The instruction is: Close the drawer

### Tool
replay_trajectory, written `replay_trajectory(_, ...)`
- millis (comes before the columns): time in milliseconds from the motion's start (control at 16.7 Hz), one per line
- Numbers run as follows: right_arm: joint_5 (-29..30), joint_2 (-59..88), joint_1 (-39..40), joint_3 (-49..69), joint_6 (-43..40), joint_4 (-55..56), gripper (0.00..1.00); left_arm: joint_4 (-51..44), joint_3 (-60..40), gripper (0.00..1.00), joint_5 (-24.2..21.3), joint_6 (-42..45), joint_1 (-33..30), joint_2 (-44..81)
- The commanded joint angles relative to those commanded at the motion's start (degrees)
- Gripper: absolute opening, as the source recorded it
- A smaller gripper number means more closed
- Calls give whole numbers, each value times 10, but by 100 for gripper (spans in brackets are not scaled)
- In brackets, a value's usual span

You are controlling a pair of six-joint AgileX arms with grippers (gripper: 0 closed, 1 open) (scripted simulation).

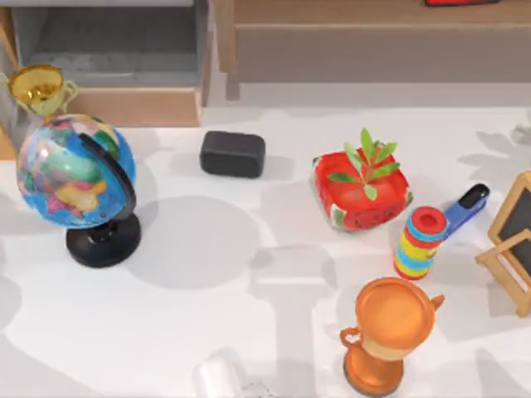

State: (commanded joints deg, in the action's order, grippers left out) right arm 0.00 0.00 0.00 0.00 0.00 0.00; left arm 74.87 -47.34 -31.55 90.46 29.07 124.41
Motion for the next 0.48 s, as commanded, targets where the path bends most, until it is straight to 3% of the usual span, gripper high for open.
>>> replay_trajectory(240, 0, 0, 0, 0, 0, 0, 100, -38, -74, 0, 27, -2, -25, 29)
replay_trajectory(480, 0, 0, 0, 0, 0, 0, 100, -46, -86, 0, 32, -2, -30, 35)
